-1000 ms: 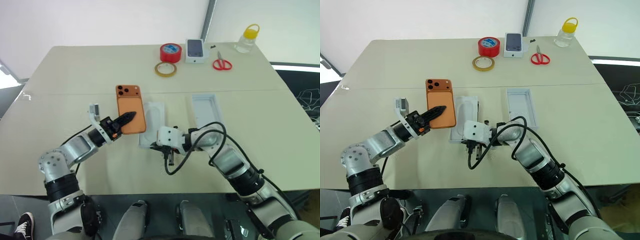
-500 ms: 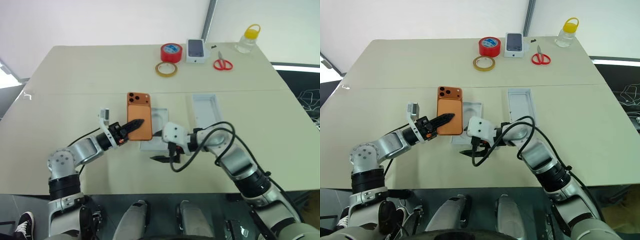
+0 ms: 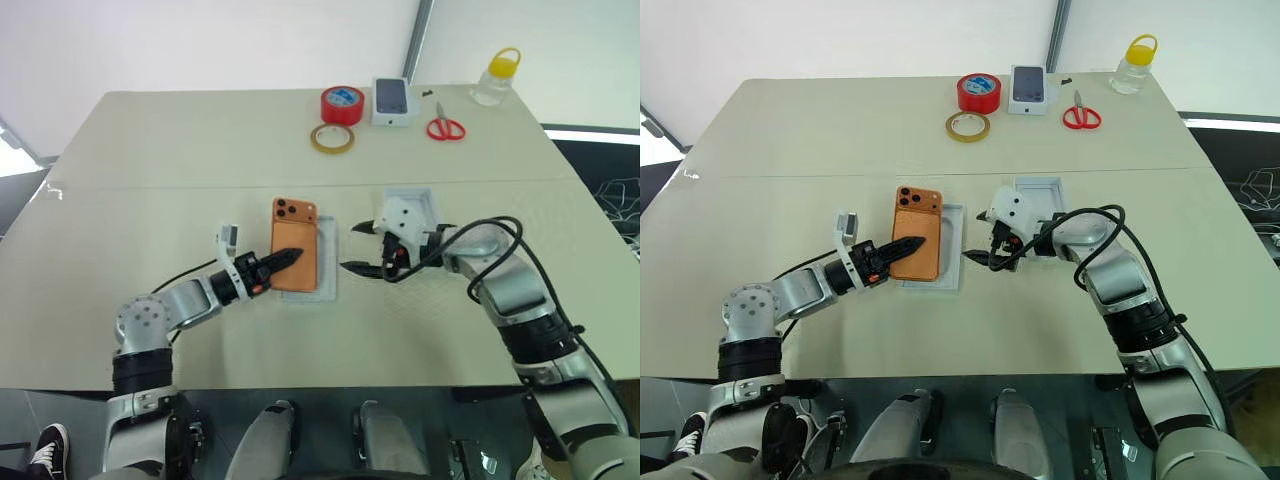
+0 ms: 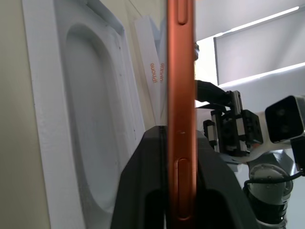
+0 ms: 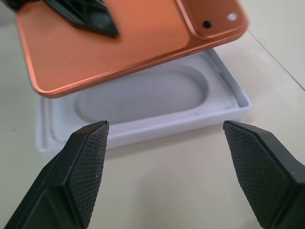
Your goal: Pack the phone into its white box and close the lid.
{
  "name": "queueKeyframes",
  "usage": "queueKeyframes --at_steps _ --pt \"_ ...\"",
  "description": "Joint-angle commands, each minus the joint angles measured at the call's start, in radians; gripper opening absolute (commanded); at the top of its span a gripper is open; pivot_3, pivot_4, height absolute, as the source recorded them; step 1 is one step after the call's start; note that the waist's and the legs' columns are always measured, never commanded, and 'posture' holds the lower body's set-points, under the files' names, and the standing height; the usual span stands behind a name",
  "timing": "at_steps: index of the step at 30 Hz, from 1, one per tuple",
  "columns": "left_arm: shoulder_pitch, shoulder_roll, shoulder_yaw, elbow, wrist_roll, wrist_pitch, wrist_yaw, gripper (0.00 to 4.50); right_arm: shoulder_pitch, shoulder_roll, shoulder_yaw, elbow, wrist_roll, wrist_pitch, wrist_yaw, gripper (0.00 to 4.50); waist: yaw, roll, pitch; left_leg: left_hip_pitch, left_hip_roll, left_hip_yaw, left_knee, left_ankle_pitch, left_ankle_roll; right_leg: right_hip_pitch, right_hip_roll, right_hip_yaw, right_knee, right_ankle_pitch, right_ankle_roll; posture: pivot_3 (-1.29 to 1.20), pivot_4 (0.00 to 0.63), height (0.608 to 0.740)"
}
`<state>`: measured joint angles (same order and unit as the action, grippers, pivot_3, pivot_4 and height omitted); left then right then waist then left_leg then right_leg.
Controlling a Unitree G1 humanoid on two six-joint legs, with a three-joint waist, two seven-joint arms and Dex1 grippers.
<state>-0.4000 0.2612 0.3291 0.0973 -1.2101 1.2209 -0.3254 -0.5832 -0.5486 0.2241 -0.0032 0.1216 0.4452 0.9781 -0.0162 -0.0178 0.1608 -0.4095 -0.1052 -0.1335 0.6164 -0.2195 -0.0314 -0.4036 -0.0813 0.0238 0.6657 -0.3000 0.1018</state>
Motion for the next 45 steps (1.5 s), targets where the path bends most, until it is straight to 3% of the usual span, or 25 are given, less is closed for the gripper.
queueKeyframes --at_steps 1,4,23,26,27,29,30,32,34,35,36,45 --pt "-0.006 -0.003 -0.001 -0.018 -0.005 -0.003 -0.012 2.69 -0.013 0.003 0.000 0.014 -0.019 -0.044 -0.018 4.04 0.001 0.000 0.000 0.000 0.000 0.000 0.000 0.000 0.000 0.000 0.000 0.000 0.000 0.000 0.000 0.00 0.150 0.740" --pt "-0.005 0.005 -0.013 -0.025 0.003 0.004 -0.021 4.11 -0.015 0.006 0.003 0.021 -0.023 -0.052 -0.021 4.04 0.002 0.000 0.000 0.000 0.000 0.000 0.000 0.000 0.000 0.000 0.000 0.000 0.000 0.000 0.000 0.00 0.150 0.740" --pt "-0.031 0.134 -0.026 -0.193 0.040 0.022 -0.007 4.11 -0.031 0.046 0.014 0.048 -0.035 -0.064 -0.034 4.04 0.000 0.000 0.000 0.000 0.000 0.000 0.000 0.000 0.000 0.000 0.000 0.000 0.000 0.000 0.000 0.00 0.150 0.740" --pt "-0.030 0.169 -0.041 -0.206 0.112 -0.038 -0.013 4.11 -0.039 0.053 0.011 0.057 -0.032 -0.071 -0.030 4.04 -0.002 0.000 0.000 0.000 0.000 0.000 0.000 0.000 0.000 0.000 0.000 0.000 0.000 0.000 0.000 0.00 0.150 0.740" --pt "-0.028 0.184 -0.055 -0.207 0.158 -0.076 -0.017 3.60 -0.041 0.056 0.008 0.059 -0.025 -0.073 -0.026 4.04 -0.002 0.000 0.000 0.000 0.000 0.000 0.000 0.000 0.000 0.000 0.000 0.000 0.000 0.000 0.000 0.00 0.150 0.740" --pt "-0.001 0.264 -0.157 -0.225 0.354 -0.232 -0.066 2.88 -0.048 0.052 0.017 0.074 -0.058 -0.096 -0.049 3.49 -0.003 0.000 0.000 0.000 0.000 0.000 0.000 0.000 0.000 0.000 0.000 0.000 0.000 0.000 0.000 0.00 0.150 0.740" --pt "-0.002 0.263 -0.159 -0.215 0.382 -0.265 -0.059 2.31 -0.051 0.053 0.021 0.085 -0.073 -0.105 -0.063 3.15 -0.003 0.001 0.000 0.000 0.000 0.001 0.000 0.000 -0.001 0.000 0.000 0.000 0.000 0.000 0.000 0.00 0.150 0.740" --pt "-0.008 0.264 -0.170 -0.192 0.428 -0.307 -0.062 1.30 -0.056 0.056 0.023 0.099 -0.082 -0.117 -0.072 2.13 0.003 0.001 0.000 0.000 0.000 0.001 -0.001 0.000 -0.001 0.000 0.000 0.001 0.000 0.000 0.000 0.00 0.150 0.740" --pt "0.009 0.305 -0.257 -0.193 0.543 -0.387 -0.110 0.26 -0.058 0.053 0.033 0.114 -0.102 -0.136 -0.075 1.06 0.005 0.001 0.000 0.000 0.000 0.001 -0.001 0.000 0.000 0.000 0.000 0.001 0.000 0.000 0.000 0.00 0.150 0.740" --pt "0.012 0.306 -0.281 -0.185 0.576 -0.413 -0.122 0.00 -0.056 0.048 0.048 0.124 -0.124 -0.157 -0.079 0.52 0.004 0.001 0.000 0.000 0.000 0.001 -0.001 0.000 0.000 0.000 0.000 0.001 -0.001 0.000 0.000 0.00 0.150 0.740" --pt "0.013 0.296 -0.288 -0.177 0.585 -0.423 -0.130 0.00 -0.053 0.045 0.062 0.132 -0.144 -0.177 -0.082 0.05 0.004 0.001 0.000 0.000 0.000 0.001 -0.001 0.000 0.000 0.000 0.000 0.001 -0.001 0.000 0.000 0.00 0.150 0.740" --pt "-0.003 0.311 -0.533 -0.151 0.852 -0.591 -0.257 0.00 -0.034 0.038 0.131 0.180 -0.267 -0.284 -0.110 0.05 -0.001 0.001 0.000 0.000 0.000 0.001 -0.001 0.000 0.000 -0.001 0.000 0.001 0.000 0.000 0.000 0.00 0.150 0.740"
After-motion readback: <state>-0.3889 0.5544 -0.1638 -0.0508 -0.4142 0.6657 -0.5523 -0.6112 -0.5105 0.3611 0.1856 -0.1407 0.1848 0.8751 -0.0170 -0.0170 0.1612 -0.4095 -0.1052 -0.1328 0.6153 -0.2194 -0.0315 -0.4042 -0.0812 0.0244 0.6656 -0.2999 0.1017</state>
